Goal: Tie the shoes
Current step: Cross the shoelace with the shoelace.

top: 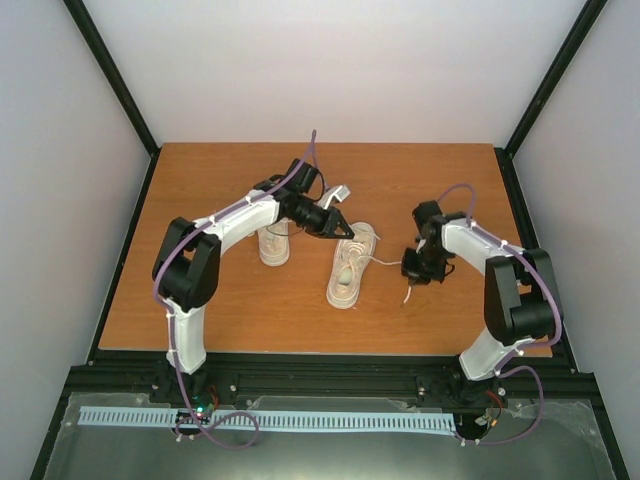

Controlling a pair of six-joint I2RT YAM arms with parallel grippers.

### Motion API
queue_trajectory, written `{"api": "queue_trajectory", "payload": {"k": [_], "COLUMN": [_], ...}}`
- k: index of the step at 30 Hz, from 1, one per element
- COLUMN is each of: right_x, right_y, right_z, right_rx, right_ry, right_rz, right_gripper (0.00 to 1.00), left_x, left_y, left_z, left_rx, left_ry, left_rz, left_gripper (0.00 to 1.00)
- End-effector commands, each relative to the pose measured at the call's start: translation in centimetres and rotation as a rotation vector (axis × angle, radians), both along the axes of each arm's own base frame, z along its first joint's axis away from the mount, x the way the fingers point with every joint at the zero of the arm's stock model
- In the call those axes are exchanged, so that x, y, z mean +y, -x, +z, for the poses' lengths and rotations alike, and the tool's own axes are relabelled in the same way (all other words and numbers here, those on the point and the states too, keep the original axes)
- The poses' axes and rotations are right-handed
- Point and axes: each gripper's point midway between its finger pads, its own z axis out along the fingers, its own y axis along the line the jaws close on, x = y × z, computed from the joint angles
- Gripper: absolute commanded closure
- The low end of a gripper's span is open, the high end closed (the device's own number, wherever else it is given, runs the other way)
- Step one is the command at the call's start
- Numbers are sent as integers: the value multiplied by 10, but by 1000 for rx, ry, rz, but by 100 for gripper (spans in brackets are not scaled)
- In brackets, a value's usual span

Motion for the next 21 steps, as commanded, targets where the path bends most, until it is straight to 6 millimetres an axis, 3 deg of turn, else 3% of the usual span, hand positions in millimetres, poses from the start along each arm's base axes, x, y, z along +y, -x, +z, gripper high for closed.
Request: {"api": "queue_trajectory", "payload": {"k": [1, 5, 12, 15, 21], "right_x": [0, 21, 74, 85, 94], "right_y": [-61, -106, -150, -161, -171], "right_z": [70, 136, 205, 227, 230], "right_rx": [-251, -442, -602, -651, -650], "right_ry": [30, -63, -333, -389, -425], "right_rz": [28, 96, 202, 226, 259], "right_gripper": [97, 97, 97, 97, 97], "left_x": [-11, -17, -28, -32, -37], "left_y": [-8, -15, -25, -29, -33], "left_z": [9, 6, 0, -6, -9], "left_rx": [-27, -28, -31, -25, -28], "left_ry": [50, 55, 65, 61, 58], "left_rz": [-47, -63, -75, -75, -73], "left_gripper": [87, 86, 85, 82, 76]}}
